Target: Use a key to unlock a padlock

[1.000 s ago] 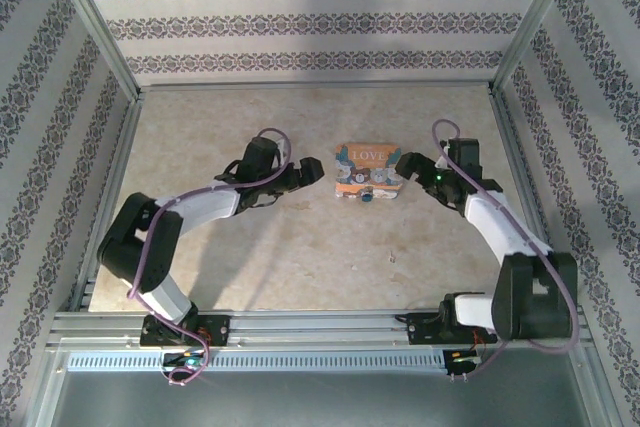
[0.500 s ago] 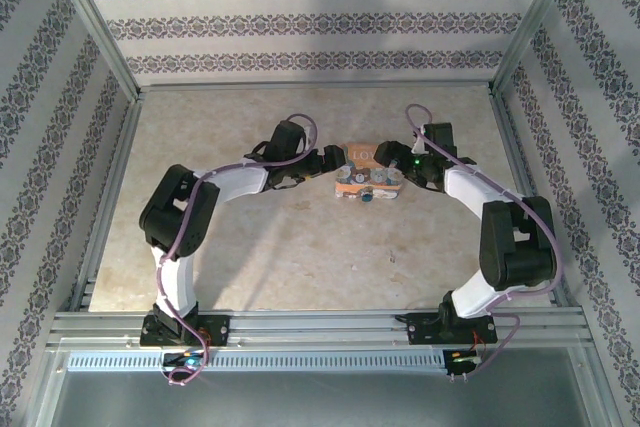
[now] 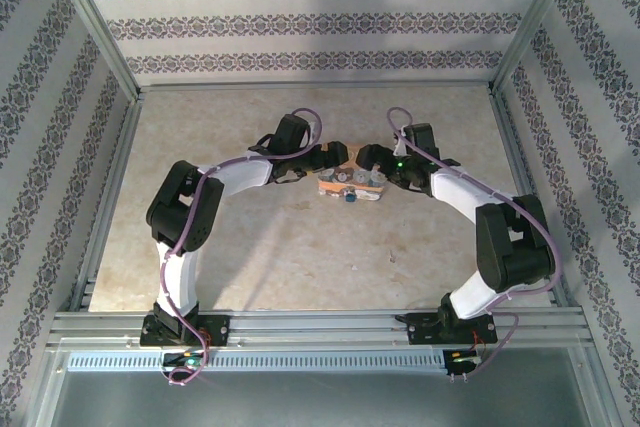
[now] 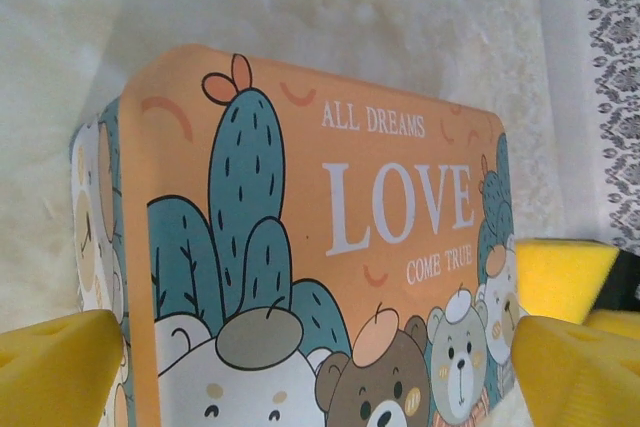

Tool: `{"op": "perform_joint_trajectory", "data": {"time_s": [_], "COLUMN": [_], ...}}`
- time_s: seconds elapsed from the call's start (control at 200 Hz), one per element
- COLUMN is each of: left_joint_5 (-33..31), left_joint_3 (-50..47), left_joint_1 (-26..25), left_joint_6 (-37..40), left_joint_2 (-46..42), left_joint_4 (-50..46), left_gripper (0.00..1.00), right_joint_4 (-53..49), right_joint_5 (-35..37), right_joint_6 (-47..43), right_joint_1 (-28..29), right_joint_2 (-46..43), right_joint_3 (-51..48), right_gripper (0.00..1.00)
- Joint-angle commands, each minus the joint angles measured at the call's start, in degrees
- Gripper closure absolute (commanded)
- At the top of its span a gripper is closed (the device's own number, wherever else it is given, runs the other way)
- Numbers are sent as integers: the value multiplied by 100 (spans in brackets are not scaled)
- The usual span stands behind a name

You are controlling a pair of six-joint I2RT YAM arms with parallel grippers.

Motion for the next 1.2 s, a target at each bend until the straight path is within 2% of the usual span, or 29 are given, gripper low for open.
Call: {"op": "perform_joint_trajectory", "data": {"time_s": [0.0, 0.28, 0.455, 0.61, 0.725, 0.89, 1.069, 1.194], "left_joint_5": [135, -61, -209, -374, -662, -1405, -2218, -2566], "left_joint_3": [-65, -570, -793, -974, -1296, -2273, -3398, -4156], "left_joint_1": [-75, 191, 312, 466, 579, 746, 780, 775], "left_joint_6": [193, 169, 202, 253, 388, 518, 645, 405], "left_joint_2": [-246, -631, -838, -1162, -1613, -2514, -3868, -4750], "left_joint_4": [-237, -210, -253, -281, -225, 75, 70, 99], "left_gripper": [1, 1, 1, 1, 1, 1, 1, 1], "right_joint_4": [415, 673, 685, 424, -289, -1664, -3109, -3846], "right_joint_5": [-490, -388, -313, 443, 893, 1621, 2010, 2065], "right_joint_6": [176, 460, 478, 282, -13, -538, -713, -548], "right_joint_1": [439, 1026, 1132, 1077, 933, 832, 894, 985], "right_joint_2": [41, -131, -308, -831, -1286, -2037, -2888, -3429], "right_joint_3": [-29, -261, -410, -658, -709, -727, -683, -766], "right_gripper": [2, 2, 2, 1, 2, 2, 2, 9]}}
